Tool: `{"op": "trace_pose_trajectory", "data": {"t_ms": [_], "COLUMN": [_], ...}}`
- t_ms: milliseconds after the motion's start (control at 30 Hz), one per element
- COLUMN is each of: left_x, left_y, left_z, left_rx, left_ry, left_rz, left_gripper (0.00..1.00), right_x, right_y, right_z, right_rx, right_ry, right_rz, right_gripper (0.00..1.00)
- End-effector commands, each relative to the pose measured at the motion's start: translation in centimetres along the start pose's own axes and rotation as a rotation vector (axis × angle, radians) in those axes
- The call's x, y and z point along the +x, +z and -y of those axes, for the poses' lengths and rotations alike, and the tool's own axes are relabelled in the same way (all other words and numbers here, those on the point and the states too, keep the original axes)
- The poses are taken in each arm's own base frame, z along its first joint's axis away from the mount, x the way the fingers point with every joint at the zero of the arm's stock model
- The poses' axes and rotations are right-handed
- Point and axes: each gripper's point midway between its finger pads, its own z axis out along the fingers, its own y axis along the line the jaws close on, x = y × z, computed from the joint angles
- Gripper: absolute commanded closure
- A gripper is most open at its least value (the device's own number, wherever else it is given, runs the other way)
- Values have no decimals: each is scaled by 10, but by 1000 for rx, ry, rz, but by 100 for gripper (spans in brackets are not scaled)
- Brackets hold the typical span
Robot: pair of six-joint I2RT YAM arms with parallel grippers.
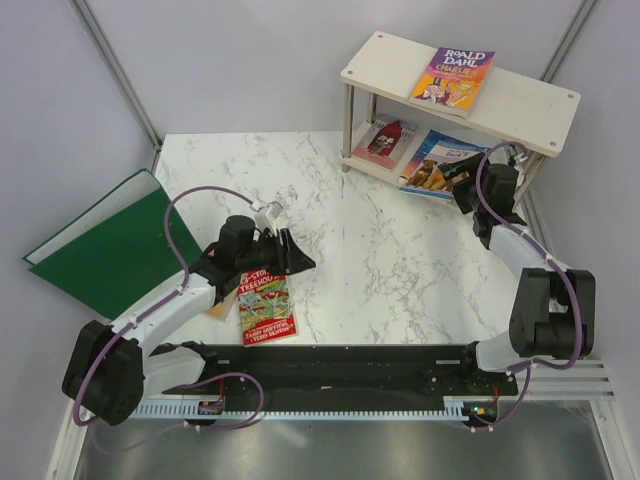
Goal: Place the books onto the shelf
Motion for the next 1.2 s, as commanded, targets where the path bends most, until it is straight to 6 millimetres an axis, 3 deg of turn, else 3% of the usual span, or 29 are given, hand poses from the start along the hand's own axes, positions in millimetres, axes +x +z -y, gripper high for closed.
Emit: {"op": "trace_pose_trajectory", "data": {"t_ms": [0, 67, 433, 700, 867, 1000, 1167], "left_x": [-6, -5, 1, 5, 9, 9, 11], "left_y": [-3, -2, -1, 1, 1, 2, 2], "left_z": [14, 14, 13, 10, 9, 8, 7], "left_rx": [51, 53, 52, 48, 47, 46, 47], "left_ry": [9, 7, 5, 2, 0, -3, -4], "left_rz": [31, 29, 21, 13, 8, 8, 5], "left_gripper": [52, 52, 52, 52, 52, 52, 53], "right_x": [-16, -15, 5, 11, 19, 30, 43], "right_y": [-25, -30, -50, -71, -81, -83, -79], "right_z": [0, 3, 40, 36, 24, 41, 60], "right_rx": [32, 54, 175, 146, 90, 131, 166], "right_ry": [-68, -96, -192, -240, -269, -269, -233], "right_rz": [71, 68, -18, -40, -76, -110, -131], "right_gripper": [7, 2, 2, 2, 11, 13, 41]}}
